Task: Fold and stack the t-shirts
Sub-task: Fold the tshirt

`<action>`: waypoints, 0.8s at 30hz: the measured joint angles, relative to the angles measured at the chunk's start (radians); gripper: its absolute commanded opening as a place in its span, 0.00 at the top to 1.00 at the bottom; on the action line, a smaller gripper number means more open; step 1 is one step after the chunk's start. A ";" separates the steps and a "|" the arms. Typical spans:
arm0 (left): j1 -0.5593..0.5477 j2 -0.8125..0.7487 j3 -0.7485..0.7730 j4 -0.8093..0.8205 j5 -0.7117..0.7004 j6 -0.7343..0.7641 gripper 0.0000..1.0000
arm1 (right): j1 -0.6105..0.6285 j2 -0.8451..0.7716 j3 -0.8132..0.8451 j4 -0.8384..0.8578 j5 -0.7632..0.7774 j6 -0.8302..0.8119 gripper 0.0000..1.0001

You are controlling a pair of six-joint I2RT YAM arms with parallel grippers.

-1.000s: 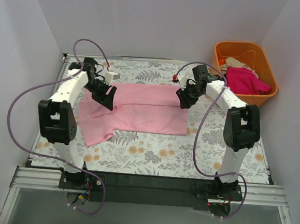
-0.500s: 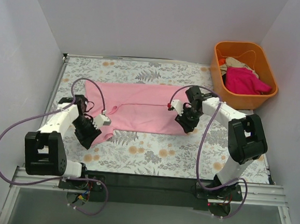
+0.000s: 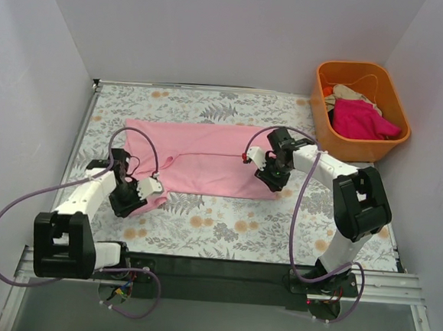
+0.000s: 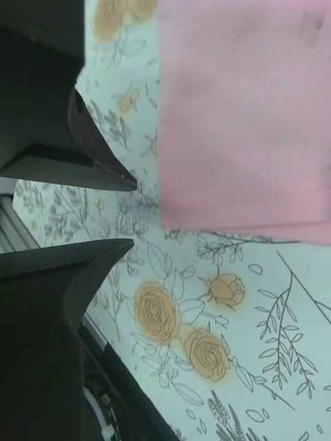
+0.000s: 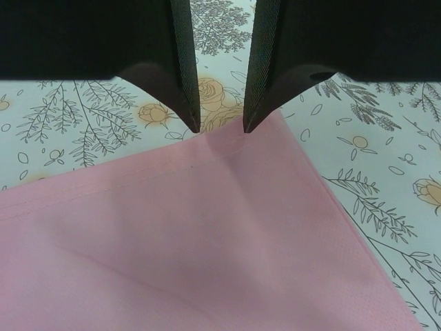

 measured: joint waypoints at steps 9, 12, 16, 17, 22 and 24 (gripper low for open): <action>-0.009 0.023 0.002 0.047 0.019 0.027 0.62 | 0.002 -0.001 -0.005 0.026 0.017 -0.024 0.64; -0.034 0.055 0.014 0.050 0.037 0.012 0.62 | 0.016 -0.017 -0.033 0.033 0.012 -0.027 0.64; -0.062 0.057 0.018 0.060 0.051 0.001 0.63 | 0.052 -0.064 -0.091 0.029 0.009 -0.038 0.63; -0.069 0.057 0.016 0.063 0.053 -0.003 0.63 | 0.062 -0.074 -0.103 0.029 0.009 -0.042 0.62; -0.103 0.076 -0.024 0.098 0.051 -0.029 0.64 | 0.095 -0.083 -0.135 0.026 0.012 -0.049 0.60; -0.110 0.087 -0.026 0.111 0.042 -0.042 0.66 | 0.095 -0.083 -0.135 0.032 0.015 -0.049 0.59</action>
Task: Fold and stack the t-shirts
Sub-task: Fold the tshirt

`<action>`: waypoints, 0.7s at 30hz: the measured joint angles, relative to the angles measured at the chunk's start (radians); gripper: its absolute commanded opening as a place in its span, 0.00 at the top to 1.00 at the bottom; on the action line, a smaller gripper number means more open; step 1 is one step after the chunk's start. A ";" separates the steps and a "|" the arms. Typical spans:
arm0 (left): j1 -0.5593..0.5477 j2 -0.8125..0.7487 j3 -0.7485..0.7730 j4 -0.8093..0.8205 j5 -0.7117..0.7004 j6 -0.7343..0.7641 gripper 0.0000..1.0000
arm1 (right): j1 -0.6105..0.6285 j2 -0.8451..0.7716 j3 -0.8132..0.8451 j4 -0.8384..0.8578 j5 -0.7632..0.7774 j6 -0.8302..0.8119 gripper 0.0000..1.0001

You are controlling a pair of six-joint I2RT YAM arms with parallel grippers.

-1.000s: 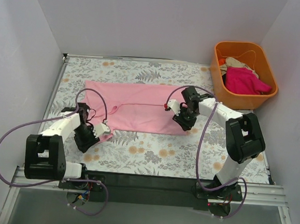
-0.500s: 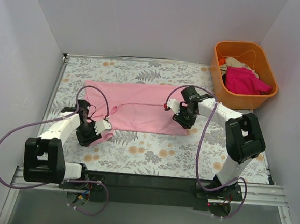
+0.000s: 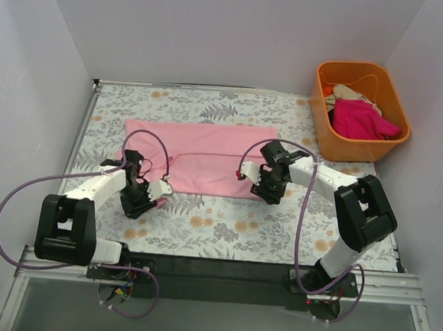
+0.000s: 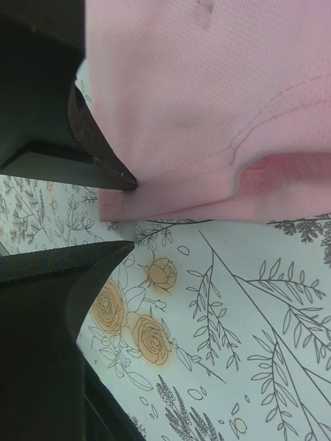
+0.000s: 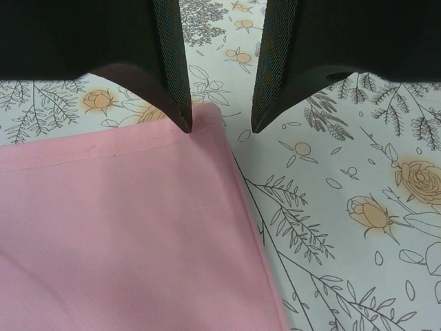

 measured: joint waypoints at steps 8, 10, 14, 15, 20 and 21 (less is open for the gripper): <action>-0.001 0.014 0.001 0.044 -0.027 -0.031 0.94 | 0.002 0.030 -0.003 0.038 0.030 -0.009 0.81; -0.001 0.014 0.001 0.054 -0.034 -0.032 1.00 | 0.004 0.030 -0.005 0.050 0.043 -0.012 0.89; -0.002 -0.003 -0.007 0.058 -0.039 -0.031 1.00 | 0.005 0.030 -0.007 0.068 0.064 -0.011 0.99; -0.002 -0.007 -0.008 0.055 -0.038 -0.032 1.00 | 0.005 0.029 -0.008 0.069 0.069 -0.011 0.99; -0.002 -0.027 0.014 -0.008 -0.011 -0.056 1.00 | 0.008 0.000 -0.033 0.080 0.081 -0.012 0.99; -0.002 -0.037 0.031 -0.034 -0.003 -0.067 1.00 | 0.008 -0.009 -0.039 0.081 0.082 -0.011 0.99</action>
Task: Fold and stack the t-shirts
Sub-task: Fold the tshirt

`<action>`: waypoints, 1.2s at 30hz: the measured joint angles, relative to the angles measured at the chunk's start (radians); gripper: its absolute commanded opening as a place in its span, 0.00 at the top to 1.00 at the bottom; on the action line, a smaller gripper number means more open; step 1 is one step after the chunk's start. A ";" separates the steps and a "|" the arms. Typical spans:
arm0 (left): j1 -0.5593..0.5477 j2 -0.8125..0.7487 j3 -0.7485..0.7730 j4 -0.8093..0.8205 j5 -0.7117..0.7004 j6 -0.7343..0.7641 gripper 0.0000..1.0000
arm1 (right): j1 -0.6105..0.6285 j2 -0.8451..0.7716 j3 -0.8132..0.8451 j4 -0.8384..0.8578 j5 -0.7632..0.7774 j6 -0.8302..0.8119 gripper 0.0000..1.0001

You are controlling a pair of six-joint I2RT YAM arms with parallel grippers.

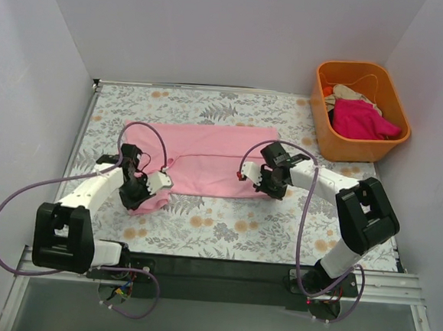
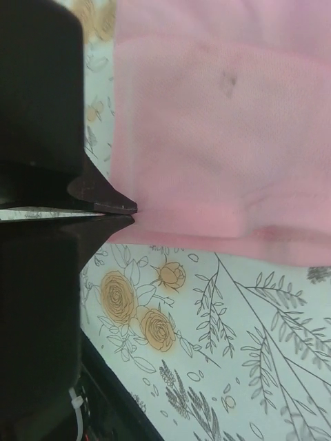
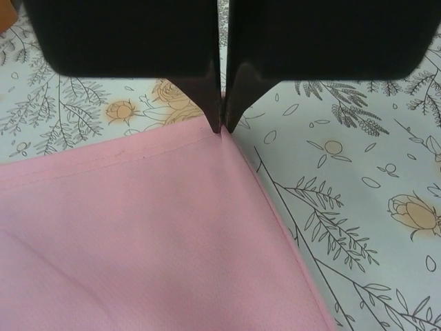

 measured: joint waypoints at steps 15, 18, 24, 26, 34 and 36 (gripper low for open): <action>0.000 -0.053 0.049 -0.103 0.039 -0.005 0.60 | -0.005 -0.040 0.034 -0.020 0.003 0.002 0.99; 0.000 -0.080 -0.035 -0.117 0.006 0.024 0.56 | -0.005 -0.021 0.049 -0.021 0.000 0.005 0.99; 0.000 -0.135 -0.091 -0.076 -0.027 0.097 0.56 | -0.006 -0.009 0.058 -0.026 -0.001 0.009 0.99; 0.000 -0.135 -0.105 -0.048 -0.038 0.126 0.56 | -0.006 0.001 0.063 -0.027 -0.001 0.011 0.99; 0.038 -0.153 -0.109 0.038 -0.043 0.289 0.58 | -0.006 0.016 0.067 -0.036 0.000 0.012 0.99; 0.049 -0.148 -0.111 0.042 -0.042 0.313 0.59 | -0.006 0.018 0.068 -0.036 0.000 0.013 0.99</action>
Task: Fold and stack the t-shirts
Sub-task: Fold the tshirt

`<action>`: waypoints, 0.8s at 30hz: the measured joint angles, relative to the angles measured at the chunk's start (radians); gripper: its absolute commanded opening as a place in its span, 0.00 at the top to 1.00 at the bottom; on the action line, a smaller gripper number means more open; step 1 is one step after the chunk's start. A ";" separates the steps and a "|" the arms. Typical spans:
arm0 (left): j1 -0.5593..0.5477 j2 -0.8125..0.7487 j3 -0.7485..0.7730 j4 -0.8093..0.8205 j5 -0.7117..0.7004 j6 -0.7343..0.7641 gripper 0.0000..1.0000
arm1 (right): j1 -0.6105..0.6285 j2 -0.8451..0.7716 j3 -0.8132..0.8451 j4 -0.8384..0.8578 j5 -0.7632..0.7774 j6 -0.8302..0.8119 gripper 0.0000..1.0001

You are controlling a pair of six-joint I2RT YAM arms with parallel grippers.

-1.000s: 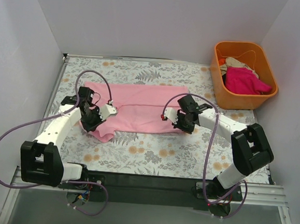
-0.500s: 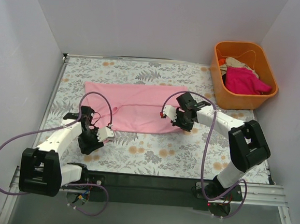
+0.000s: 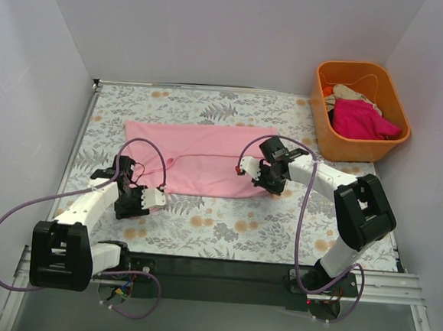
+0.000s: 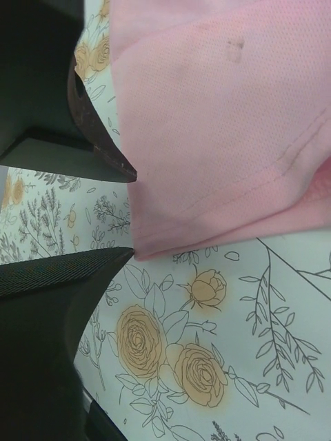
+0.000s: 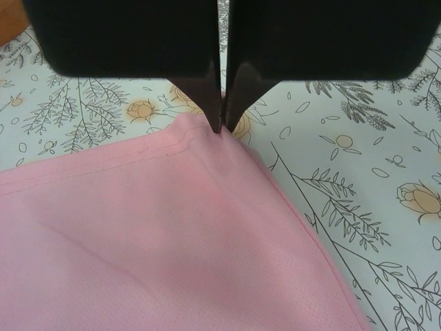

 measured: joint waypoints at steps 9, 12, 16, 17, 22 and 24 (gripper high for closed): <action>0.001 -0.009 -0.053 0.013 0.000 0.072 0.61 | -0.008 0.000 0.000 0.000 0.000 0.000 0.99; 0.001 -0.011 -0.056 0.014 0.002 0.071 0.72 | -0.010 0.000 0.000 0.000 0.000 0.000 0.99; 0.001 0.003 -0.054 0.021 0.008 0.052 0.95 | -0.014 0.002 0.000 0.000 0.000 0.001 0.99; 0.001 0.015 -0.048 0.031 0.011 0.044 0.99 | -0.014 0.004 0.000 0.000 0.000 0.001 0.99; 0.025 0.129 0.044 0.035 0.067 -0.029 1.00 | -0.021 0.021 0.000 0.000 -0.002 0.003 0.99; 0.052 0.149 0.076 0.030 0.116 -0.039 1.00 | -0.027 0.020 0.000 0.000 -0.001 0.003 0.99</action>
